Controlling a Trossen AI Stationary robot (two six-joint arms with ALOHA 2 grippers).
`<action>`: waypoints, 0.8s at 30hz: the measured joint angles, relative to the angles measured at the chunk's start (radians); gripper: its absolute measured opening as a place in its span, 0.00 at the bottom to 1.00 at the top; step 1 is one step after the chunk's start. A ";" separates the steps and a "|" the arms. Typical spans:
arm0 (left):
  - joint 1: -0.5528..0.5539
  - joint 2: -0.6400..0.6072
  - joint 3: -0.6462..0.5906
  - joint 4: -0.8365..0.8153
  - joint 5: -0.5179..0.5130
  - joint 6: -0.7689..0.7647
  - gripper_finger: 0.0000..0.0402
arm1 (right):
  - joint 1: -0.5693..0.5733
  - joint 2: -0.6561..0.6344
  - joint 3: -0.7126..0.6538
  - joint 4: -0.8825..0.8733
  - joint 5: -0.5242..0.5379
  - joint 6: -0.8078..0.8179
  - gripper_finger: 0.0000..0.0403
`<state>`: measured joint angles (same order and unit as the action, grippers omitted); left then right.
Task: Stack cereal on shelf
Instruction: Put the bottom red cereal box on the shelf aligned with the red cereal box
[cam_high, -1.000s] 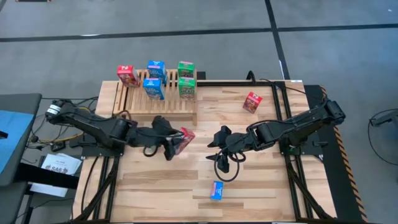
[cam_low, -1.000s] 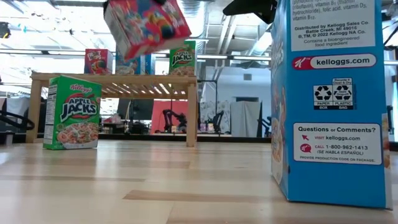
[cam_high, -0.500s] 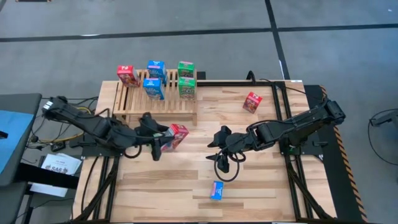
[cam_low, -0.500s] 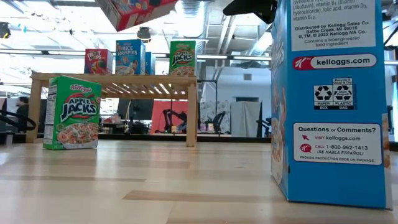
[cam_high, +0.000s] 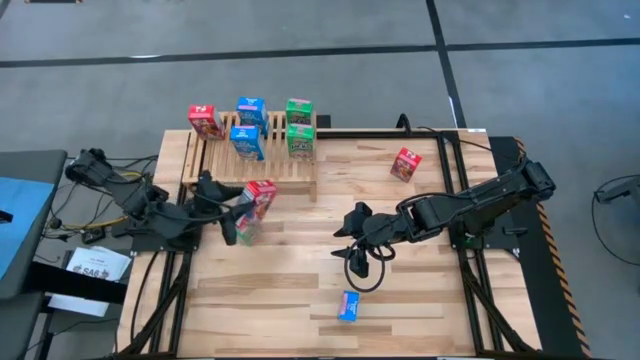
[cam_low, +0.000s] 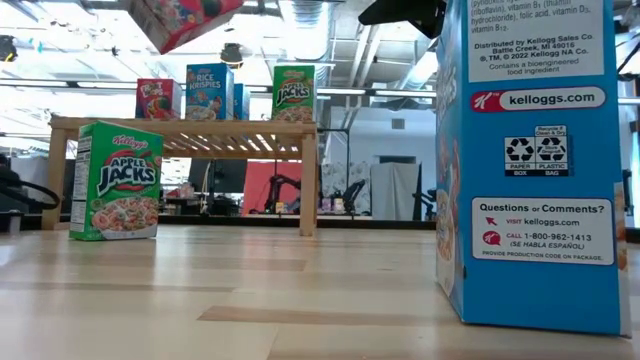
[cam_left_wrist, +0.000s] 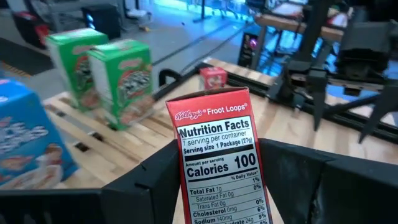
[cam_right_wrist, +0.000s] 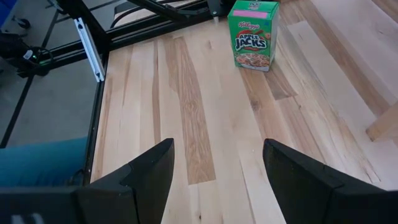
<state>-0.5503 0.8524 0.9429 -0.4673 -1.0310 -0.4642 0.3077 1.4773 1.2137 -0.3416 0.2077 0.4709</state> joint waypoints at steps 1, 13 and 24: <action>-0.009 -0.014 -0.013 0.005 -0.019 0.000 0.47 | 0.000 0.000 0.000 0.000 0.000 0.000 0.67; -0.121 -0.145 -0.179 0.011 -0.250 -0.015 0.47 | 0.000 0.000 0.000 0.000 0.000 0.000 0.67; -0.252 -0.143 -0.212 0.012 -0.445 -0.046 0.47 | 0.000 0.000 0.000 0.000 0.000 0.000 0.67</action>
<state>-0.8024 0.7097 0.7307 -0.4553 -1.4757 -0.5102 0.3077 1.4773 1.2137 -0.3416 0.2081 0.4709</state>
